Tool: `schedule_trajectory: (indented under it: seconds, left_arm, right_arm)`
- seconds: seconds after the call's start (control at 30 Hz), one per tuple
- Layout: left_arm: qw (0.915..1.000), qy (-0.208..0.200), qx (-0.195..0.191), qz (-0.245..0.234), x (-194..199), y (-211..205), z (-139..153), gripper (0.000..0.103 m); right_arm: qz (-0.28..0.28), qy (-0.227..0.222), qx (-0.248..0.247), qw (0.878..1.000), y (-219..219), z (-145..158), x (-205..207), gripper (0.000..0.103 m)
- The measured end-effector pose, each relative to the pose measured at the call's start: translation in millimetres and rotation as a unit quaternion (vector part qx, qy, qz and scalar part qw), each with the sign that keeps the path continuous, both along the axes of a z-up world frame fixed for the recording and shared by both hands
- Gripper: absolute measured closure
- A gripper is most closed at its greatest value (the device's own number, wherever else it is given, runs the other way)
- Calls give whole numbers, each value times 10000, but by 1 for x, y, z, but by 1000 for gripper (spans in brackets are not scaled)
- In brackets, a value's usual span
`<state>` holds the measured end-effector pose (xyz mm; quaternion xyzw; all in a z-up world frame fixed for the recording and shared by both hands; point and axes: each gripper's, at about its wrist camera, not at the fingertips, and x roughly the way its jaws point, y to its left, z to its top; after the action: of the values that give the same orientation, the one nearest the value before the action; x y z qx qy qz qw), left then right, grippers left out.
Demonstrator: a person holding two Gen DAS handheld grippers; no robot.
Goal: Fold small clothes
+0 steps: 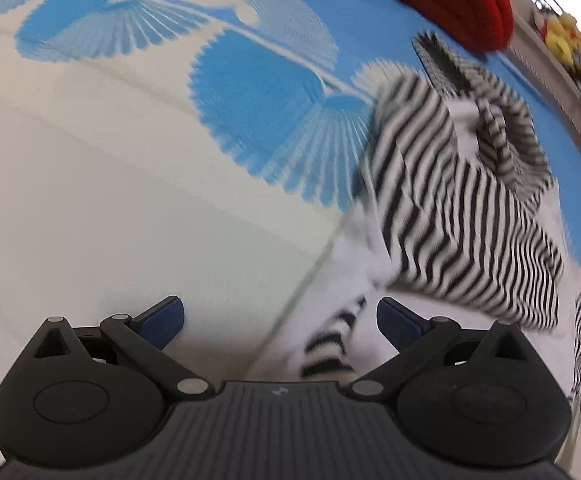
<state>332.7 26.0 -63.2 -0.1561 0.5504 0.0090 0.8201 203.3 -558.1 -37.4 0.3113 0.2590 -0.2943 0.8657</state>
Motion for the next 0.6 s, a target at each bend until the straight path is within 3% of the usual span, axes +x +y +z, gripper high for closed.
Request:
schedule_trajectory:
  seconds: [0.07,0.17,0.2,0.37,0.43,0.47,0.5,0.53,0.6]
  left_arm:
    - [9998,-62,49,172,2,10,4,0]
    - [9991,1,130,394,9,24,3,0]
    - [9987,30,173,470,11,29,1,0]
    - [9941,20,616,894,23,56,1,0]
    - [9908,-43,841,1063,24,65,5,0]
    - [9887,-61,977,1135,25,69,6,0]
    - [9860,-91,1146,1208,25,72,8,0]
    - [9830,-125,1321,1268,26,76,10,0]
    - [9753,-178,1731,1359,27,82,14,0]
  right_arm:
    - [-1333,-321,428,9896,-40,-16,-47,26]
    - [-2988,-404,1238,9454,-91,-48,-96,28]
    - [-3211,-506,1297,9367,-100,-56,-105,31]
    - [-2666,-657,744,9587,-114,-66,-90,22]
    - [-2384,-559,419,9687,-114,-68,-75,25]
    - [-2288,-465,265,9720,-114,-68,-69,33]
    - [-2216,-415,211,9740,-120,-68,-72,72]
    - [-2217,-321,264,9742,-123,-68,-70,97]
    - [-2369,-358,417,9700,-126,-59,-69,98]
